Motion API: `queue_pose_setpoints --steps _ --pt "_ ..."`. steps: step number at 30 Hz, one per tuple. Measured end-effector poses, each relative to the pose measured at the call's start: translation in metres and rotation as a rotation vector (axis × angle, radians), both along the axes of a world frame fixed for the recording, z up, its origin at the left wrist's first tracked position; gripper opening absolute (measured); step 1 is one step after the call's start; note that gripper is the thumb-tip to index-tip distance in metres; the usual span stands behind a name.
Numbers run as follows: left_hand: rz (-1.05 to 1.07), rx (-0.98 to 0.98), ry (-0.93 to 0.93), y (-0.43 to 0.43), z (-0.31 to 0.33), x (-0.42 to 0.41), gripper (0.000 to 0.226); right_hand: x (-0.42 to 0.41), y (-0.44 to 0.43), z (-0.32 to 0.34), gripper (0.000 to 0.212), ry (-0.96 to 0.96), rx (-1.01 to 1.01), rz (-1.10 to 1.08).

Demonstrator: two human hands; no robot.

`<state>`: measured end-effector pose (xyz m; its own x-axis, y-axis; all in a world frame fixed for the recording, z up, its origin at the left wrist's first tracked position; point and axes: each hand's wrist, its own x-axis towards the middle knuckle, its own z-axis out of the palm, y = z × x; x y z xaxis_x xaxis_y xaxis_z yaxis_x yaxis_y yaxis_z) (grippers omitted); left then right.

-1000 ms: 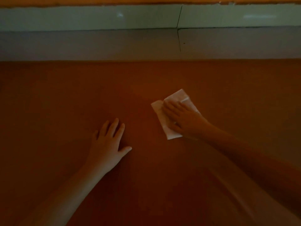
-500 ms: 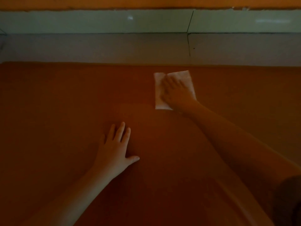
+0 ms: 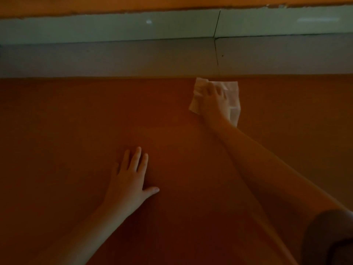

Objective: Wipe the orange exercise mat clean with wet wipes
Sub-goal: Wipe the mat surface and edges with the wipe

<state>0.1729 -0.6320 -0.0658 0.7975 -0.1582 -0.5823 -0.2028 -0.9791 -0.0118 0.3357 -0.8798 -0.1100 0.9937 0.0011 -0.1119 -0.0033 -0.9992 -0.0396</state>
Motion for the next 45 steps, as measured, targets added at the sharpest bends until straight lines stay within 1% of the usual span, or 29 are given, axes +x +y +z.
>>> queue_pose_setpoints --steps 1,3,4,6,8,9,10,11,12,14,15,16,18,21,23,24,26,28,30,32,34,36,37,38,39,42,43,44,45 --pt "-0.001 0.002 -0.004 0.0 -0.001 0.0 0.101 -0.002 -0.004 -0.004 0.057 0.008 0.001 -0.063" --pt "-0.012 0.016 -0.011 0.0 -0.001 -0.001 0.101 -0.006 0.002 -0.005 0.06 0.029 0.086 -0.094" --pt "-0.015 0.024 -0.009 0.0 -0.001 -0.001 0.1 -0.006 0.009 -0.004 0.06 0.053 0.134 -0.056" --pt "-0.021 0.039 -0.006 -0.001 -0.001 0.0 0.1 -0.007 0.02 -0.001 0.06 0.095 0.143 0.126" --pt "-0.024 0.045 -0.005 -0.002 -0.001 0.0 0.1 -0.006 0.014 -0.001 0.062 0.108 0.023 0.303" --pt "-0.02 0.041 -0.004 -0.002 -0.001 0.0 0.101 -0.001 0.006 0.0 0.064 0.098 -0.081 0.319" --pt "-0.017 0.039 -0.004 -0.003 -0.001 0.0 0.101 0.004 -0.004 0.002 0.064 0.085 -0.192 0.272" --pt "-0.017 0.04 -0.006 -0.003 -0.001 0.0 0.101 0.009 -0.016 0.005 0.064 0.089 -0.273 0.163" --pt "-0.02 0.044 -0.009 -0.003 -0.001 0.001 0.101 0.014 -0.027 0.011 0.065 0.127 -0.293 0.019" --pt "-0.027 0.055 -0.011 -0.002 -0.001 0.001 0.101 0.025 -0.038 0.016 0.069 0.261 -0.177 -0.193" --pt "-0.028 0.059 -0.012 -0.002 -0.001 0.001 0.101 0.026 -0.037 0.014 0.068 0.284 -0.13 -0.211" --pt "-0.031 0.062 -0.011 -0.002 -0.001 0.001 0.101 0.024 -0.031 0.012 0.068 0.277 -0.1 -0.188" --pt "-0.037 0.07 -0.011 -0.002 -0.001 0.002 0.101 0.005 -0.013 0.005 0.068 0.225 -0.032 -0.054" --pt "-0.027 0.058 -0.012 -0.003 -0.001 0.003 0.101 -0.054 -0.002 0.001 0.066 0.178 0.053 0.299" --pt "-0.027 0.055 -0.008 -0.003 0.0 0.003 0.101 -0.066 -0.026 0.002 0.069 0.197 0.016 0.393" --pt "-0.025 0.051 -0.007 -0.003 0.0 0.003 0.101 -0.063 -0.042 -0.001 0.072 0.18 -0.025 0.346" --pt "-0.021 0.04 -0.006 -0.003 0.0 0.003 0.102 -0.051 -0.07 -0.003 0.073 0.169 -0.048 0.124" --pt "-0.023 0.043 -0.006 -0.003 0.0 0.003 0.102 -0.043 -0.075 -0.001 0.069 0.188 0.038 -0.123" --pt "-0.024 0.044 -0.009 -0.003 0.001 0.002 0.102 -0.048 -0.052 0.001 0.065 0.176 0.103 -0.219" --pt "-0.022 0.03 -0.014 -0.003 0.003 0.002 0.102 -0.069 -0.023 0.0 0.065 0.159 0.126 -0.103" --pt "-0.024 0.035 -0.009 -0.003 0.002 0.003 0.102 -0.104 -0.008 -0.003 0.065 0.171 0.144 0.166" --pt "-0.027 0.049 -0.009 -0.003 0.002 0.002 0.102 -0.129 -0.021 -0.002 0.065 0.2 0.115 0.398" --pt "-0.031 0.054 -0.01 -0.003 0.001 0.002 0.102 -0.131 -0.035 -0.001 0.07 0.195 0.078 0.439" --pt "-0.032 0.055 -0.009 -0.003 0.001 0.002 0.102 -0.129 -0.05 -0.002 0.078 0.173 0.039 0.416" --pt "-0.028 0.051 -0.009 -0.003 0.001 0.002 0.102 -0.125 -0.063 -0.003 0.083 0.156 0.022 0.328" --pt "-0.017 0.046 -0.009 -0.005 0.003 0.0 0.101 -0.118 -0.071 0.001 0.067 0.173 0.111 -0.112" --pt "-0.016 0.052 -0.008 -0.005 0.003 0.0 0.101 -0.12 -0.06 0.003 0.065 0.177 0.137 -0.194" --pt "-0.017 0.057 -0.009 -0.006 0.003 -0.001 0.099 -0.125 -0.047 0.005 0.063 0.179 0.152 -0.22" --pt "-0.013 0.055 -0.011 -0.007 0.004 -0.003 0.098 -0.135 -0.033 0.006 0.064 0.176 0.172 -0.181"
